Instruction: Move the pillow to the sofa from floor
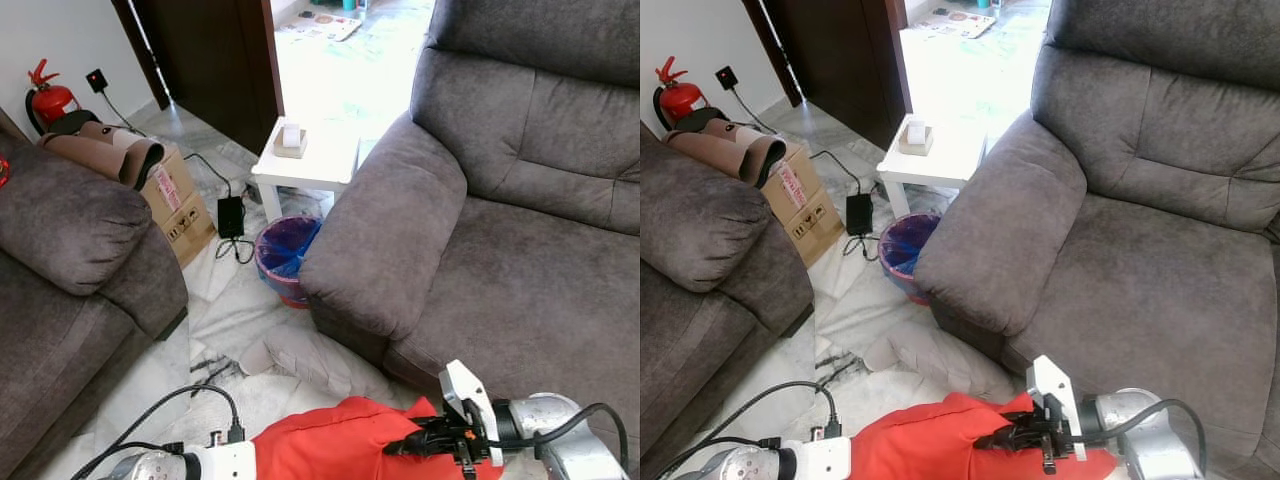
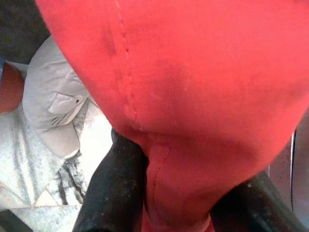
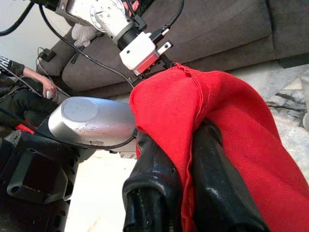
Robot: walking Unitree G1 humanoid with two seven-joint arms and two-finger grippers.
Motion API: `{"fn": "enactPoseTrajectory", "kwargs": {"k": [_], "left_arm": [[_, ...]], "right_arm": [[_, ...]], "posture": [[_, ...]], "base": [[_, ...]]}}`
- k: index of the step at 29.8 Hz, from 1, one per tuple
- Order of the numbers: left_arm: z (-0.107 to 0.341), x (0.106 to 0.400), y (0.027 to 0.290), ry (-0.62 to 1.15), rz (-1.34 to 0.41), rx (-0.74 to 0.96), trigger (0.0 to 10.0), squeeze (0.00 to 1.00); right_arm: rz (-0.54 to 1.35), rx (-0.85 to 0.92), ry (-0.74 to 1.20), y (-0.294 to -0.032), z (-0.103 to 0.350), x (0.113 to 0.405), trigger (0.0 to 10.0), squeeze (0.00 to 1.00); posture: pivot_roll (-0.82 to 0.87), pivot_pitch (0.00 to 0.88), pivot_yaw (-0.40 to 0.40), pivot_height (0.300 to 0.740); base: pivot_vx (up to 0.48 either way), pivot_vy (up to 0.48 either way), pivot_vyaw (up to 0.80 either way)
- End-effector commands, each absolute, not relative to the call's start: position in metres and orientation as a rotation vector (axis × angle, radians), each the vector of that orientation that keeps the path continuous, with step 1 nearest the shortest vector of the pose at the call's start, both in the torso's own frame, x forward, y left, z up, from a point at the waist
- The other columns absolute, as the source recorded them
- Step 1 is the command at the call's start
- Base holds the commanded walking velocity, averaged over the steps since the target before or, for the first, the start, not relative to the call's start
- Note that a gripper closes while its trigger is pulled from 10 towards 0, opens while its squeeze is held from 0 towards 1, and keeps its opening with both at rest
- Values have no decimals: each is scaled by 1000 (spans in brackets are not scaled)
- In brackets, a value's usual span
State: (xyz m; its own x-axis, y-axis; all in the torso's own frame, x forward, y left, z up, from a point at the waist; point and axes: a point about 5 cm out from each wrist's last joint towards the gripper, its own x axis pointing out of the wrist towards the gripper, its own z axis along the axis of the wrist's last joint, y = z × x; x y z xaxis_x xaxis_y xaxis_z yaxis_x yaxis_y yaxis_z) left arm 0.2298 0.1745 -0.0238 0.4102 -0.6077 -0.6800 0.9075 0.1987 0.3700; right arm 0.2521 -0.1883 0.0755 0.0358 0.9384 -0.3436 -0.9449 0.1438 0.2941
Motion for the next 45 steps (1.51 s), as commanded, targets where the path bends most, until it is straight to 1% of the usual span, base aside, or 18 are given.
{"fn": "enactPoseTrajectory", "kwargs": {"k": [1, 6, 21, 23, 25, 26, 27, 33, 34, 41, 45], "left_arm": [[-26, 226, 173, 432, -1116, 804, 0, 0], [-25, 229, 170, 437, -1094, 784, 0, 0], [-17, 238, 166, 398, -1054, 705, 0, 0], [-14, 242, 165, 383, -1038, 688, 0, 0], [-6, 252, 163, 352, -969, 609, 0, 0], [-6, 252, 163, 352, -969, 609, 0, 0], [-3, 256, 162, 340, -947, 573, 0, 0], [4, 262, 158, 301, -902, 525, 0, 0], [5, 262, 157, 292, -894, 514, 0, 0], [4, 259, 155, 294, -903, 487, 0, 0], [11, 268, 156, 253, -811, 491, 0, 0]], "right_arm": [[1504, -4, 399, -176, 90, 256, 10000, 0], [1440, -42, 393, -175, 83, 261, 10000, 0], [1441, -43, 433, -172, 70, 253, 10000, 0], [1437, -44, 437, -172, 68, 253, 10000, 0], [1384, -58, 440, -171, 61, 254, 10000, 0], [1384, -58, 440, -171, 61, 254, 10000, 0], [1367, -47, 431, -168, 59, 255, 10000, 0], [1362, 15, 421, -156, 50, 245, 10000, 0], [1362, 30, 416, -155, 50, 244, 10000, 0], [1331, 58, 417, -151, 42, 236, 10000, 0], [1288, 58, 406, -151, 41, 237, 10000, 0]], "posture": [[11, 223, 46, 740], [14, 224, 50, 740], [23, 228, 60, 740], [23, 231, 63, 740], [33, 227, 76, 740], [33, 227, 76, 740], [36, 226, 78, 740], [54, 250, 79, 740], [61, 264, 81, 740], [65, 273, 74, 740], [63, 273, 69, 740]], "base": [[0, 0, 0], [0, 0, 0], [0, 0, 0], [0, 0, 0], [0, 0, 0], [0, 0, 0], [0, 0, 0], [0, 0, 0], [0, 0, 0], [0, 0, 0], [0, 0, 0]]}}
